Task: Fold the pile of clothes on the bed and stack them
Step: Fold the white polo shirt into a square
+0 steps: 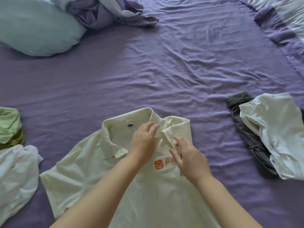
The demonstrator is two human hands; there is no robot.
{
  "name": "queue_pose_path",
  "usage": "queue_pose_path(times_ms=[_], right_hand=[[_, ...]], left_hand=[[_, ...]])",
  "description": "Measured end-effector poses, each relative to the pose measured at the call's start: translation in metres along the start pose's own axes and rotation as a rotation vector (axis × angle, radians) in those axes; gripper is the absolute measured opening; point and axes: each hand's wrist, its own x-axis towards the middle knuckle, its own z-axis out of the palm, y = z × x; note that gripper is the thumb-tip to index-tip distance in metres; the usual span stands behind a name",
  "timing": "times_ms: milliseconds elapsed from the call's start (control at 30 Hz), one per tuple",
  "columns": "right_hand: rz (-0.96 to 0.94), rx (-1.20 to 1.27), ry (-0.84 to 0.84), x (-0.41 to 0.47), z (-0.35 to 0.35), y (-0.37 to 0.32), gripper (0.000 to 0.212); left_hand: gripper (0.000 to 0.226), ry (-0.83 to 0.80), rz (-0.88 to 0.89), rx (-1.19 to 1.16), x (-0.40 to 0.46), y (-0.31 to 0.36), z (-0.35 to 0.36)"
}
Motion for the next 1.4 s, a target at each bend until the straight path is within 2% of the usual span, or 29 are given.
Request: queue_pose_path(times_ms=[67, 133, 300, 367, 433, 500, 567, 767, 867, 933, 1000, 1100, 1167, 1267, 1400], right_hand=[[-0.029, -0.179, -0.116, -0.005, 0.020, -0.005, 0.047], [-0.026, -0.290, -0.174, -0.011, 0.034, -0.004, 0.052], [0.022, -0.467, -0.414, -0.018, 0.056, 0.005, 0.064], [0.037, -0.506, -0.414, -0.018, 0.056, -0.003, 0.067], [0.015, -0.507, -0.368, -0.021, 0.062, -0.020, 0.068], [-0.111, -0.511, -0.326, -0.028, 0.075, -0.050, 0.066], [-0.248, -0.464, -0.344, -0.035, 0.094, -0.086, 0.063], [-0.428, -0.439, -0.418, -0.034, 0.159, -0.164, 0.059], [-0.466, -0.469, -0.427, -0.020, 0.183, -0.184, 0.061], [-0.457, -0.498, -0.453, -0.009, 0.194, -0.192, 0.063], [-0.413, -0.518, -0.476, 0.000, 0.200, -0.196, 0.066], [-0.350, -0.521, -0.501, 0.011, 0.204, -0.204, 0.072], [-0.345, -0.512, -0.519, 0.015, 0.201, -0.210, 0.074], [-0.352, -0.402, -0.490, 0.011, 0.185, -0.210, 0.069], [-0.297, -0.157, -0.280, -0.010, 0.152, -0.192, 0.053]], left_hand=[[0.046, 0.008, -0.041, 0.059, -0.034, -0.013, -0.005], [0.046, -0.053, -0.125, 0.090, -0.068, -0.024, -0.009], [0.051, 0.107, -0.227, 0.060, -0.137, -0.048, -0.015], [0.056, 0.132, -0.337, 0.141, -0.159, -0.065, -0.019], [0.054, 0.149, -0.527, 0.160, -0.177, -0.090, -0.027], [0.051, 0.128, -0.725, 0.168, -0.190, -0.119, -0.040], [0.052, 0.098, -0.825, 0.185, -0.197, -0.149, -0.052], [0.060, -0.078, -0.709, 0.307, -0.182, -0.204, -0.085], [0.064, -0.135, -0.844, 0.252, -0.168, -0.221, -0.098], [0.050, -0.162, -0.958, 0.151, -0.165, -0.228, -0.107], [0.022, -0.128, -1.020, 0.024, -0.168, -0.234, -0.115], [0.034, -0.008, -1.012, -0.288, -0.178, -0.240, -0.120], [0.031, 0.041, -1.021, -0.448, -0.182, -0.238, -0.124], [0.024, 0.027, -0.974, -0.466, -0.180, -0.230, -0.130], [0.019, 0.039, -0.923, -0.450, -0.149, -0.202, -0.136]])
